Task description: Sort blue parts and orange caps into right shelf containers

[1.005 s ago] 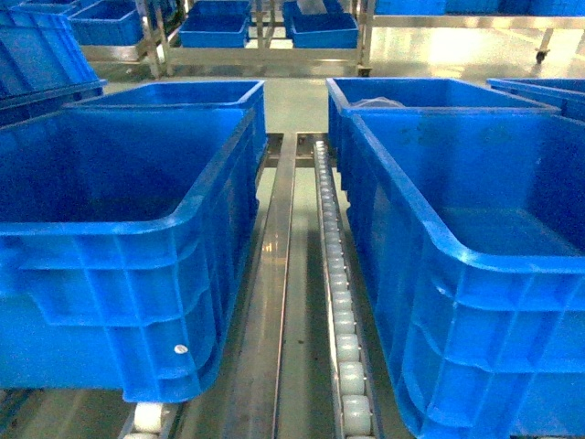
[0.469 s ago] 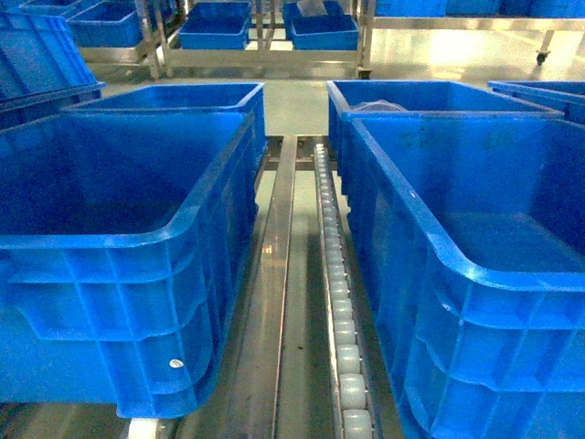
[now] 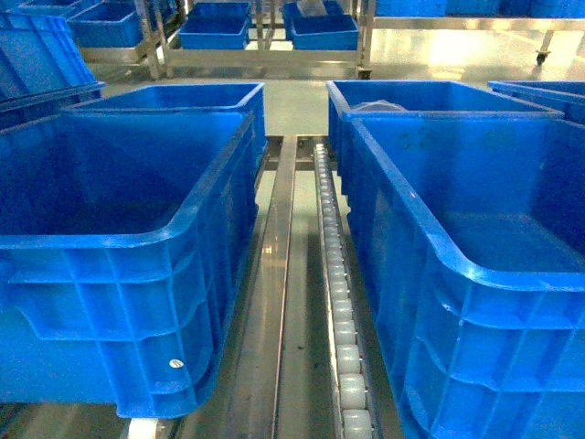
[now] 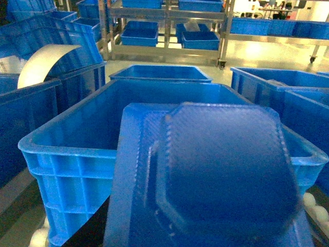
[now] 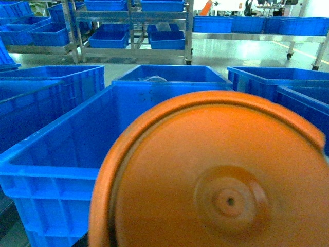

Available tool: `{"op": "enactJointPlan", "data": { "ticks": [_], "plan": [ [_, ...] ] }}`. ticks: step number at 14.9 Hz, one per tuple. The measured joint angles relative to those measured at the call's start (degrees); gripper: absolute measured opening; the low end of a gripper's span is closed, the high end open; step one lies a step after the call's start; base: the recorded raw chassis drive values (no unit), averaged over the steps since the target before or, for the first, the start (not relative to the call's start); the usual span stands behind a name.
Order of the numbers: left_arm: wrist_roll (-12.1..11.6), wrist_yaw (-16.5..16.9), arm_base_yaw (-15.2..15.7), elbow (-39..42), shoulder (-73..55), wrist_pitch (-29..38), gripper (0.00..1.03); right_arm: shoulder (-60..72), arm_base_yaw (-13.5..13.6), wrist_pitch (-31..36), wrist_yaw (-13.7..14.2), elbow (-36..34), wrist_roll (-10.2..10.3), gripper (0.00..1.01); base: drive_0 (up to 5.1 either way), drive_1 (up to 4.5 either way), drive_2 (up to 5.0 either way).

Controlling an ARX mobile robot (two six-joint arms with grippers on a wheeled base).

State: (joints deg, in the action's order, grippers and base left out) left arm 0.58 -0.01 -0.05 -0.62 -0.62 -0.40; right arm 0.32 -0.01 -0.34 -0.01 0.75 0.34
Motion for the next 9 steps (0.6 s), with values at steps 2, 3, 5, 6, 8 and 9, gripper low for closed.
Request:
{"op": "enactJointPlan", "data": {
  "ticks": [2,3,5,6,8,9],
  "plan": [
    [0.00,0.00,0.00,0.00,0.00,-0.02,0.42,0.00,0.00,-0.02,-0.02,0.00,0.00,0.45,0.0,0.00,0.0],
    [0.00,0.00,0.00,0.00,0.00,0.00,0.42,0.00,0.00,0.00,0.00,0.00,0.00,0.45,0.0,0.00,0.0],
    [0.00,0.00,0.00,0.00,0.00,0.00,0.42,0.00,0.00,-0.02,-0.02,0.00,0.02,0.45,0.0,0.00,0.0],
    [0.00,0.00,0.00,0.00,0.00,0.00,0.42,0.00,0.00,0.00,-0.02,0.00,0.00,0.45,0.0,0.00,0.0],
    [0.00,0.00,0.00,0.00,0.00,0.00,0.42,0.00,0.00,-0.02,0.00,0.00,0.02,0.45,0.0,0.00,0.0],
    [0.00,0.00,0.00,0.00,0.00,0.00,0.42,0.00,0.00,-0.02,-0.02,0.00,0.00,0.45,0.0,0.00,0.0]
  ]
}}
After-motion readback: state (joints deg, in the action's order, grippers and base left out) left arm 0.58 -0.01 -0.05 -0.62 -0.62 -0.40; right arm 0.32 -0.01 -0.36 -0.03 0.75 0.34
